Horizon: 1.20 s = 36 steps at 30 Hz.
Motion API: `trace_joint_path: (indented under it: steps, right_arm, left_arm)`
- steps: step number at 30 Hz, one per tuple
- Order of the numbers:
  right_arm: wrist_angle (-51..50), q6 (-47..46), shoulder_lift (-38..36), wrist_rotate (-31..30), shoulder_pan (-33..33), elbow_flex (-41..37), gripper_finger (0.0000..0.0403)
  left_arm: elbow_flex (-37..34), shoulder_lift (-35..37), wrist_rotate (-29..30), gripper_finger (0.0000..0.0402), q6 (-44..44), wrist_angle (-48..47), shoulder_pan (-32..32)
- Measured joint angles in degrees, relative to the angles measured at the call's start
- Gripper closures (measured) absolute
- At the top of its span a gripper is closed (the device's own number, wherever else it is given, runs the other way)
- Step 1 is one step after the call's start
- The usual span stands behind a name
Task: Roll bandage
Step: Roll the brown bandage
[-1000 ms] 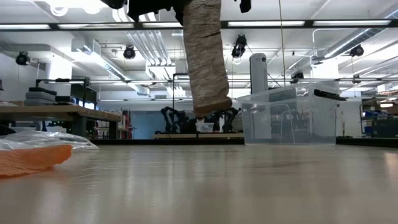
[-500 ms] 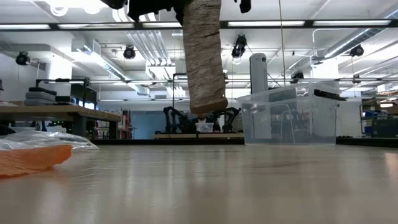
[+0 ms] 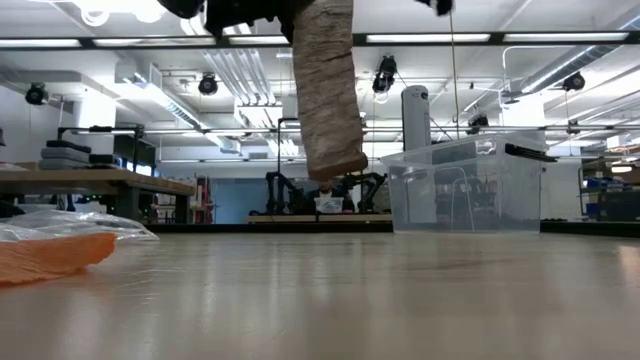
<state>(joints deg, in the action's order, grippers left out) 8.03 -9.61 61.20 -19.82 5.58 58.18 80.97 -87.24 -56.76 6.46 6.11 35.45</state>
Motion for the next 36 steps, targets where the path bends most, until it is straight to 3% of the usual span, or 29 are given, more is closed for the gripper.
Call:
trace_joint_path:
  steps: [5, 9, 19, 36]
  right_arm:
    - [1.41, 2.95, -8.89, -0.4, -0.02, -11.96, 0.0065]
    - [2.96, 4.82, -12.02, 0.77, 0.03, -16.47, 0.0074]
    - [2.5, 7.11, -14.57, 0.79, 0.03, -16.55, 0.0089]
    - [2.47, 6.67, -11.98, 0.76, 0.05, -16.46, 0.0089]
  left_arm:
    - [-0.13, 0.0, -0.25, 0.0307, -0.97, 0.59, 2.01]
    - [-0.22, 0.0, 1.24, 0.0299, -2.85, 1.38, 1.92]
    - [-0.22, 0.03, 3.71, 0.0306, -0.93, 7.44, 1.74]
    - [-0.22, 0.07, 3.26, 0.0308, 2.62, 7.06, 1.74]
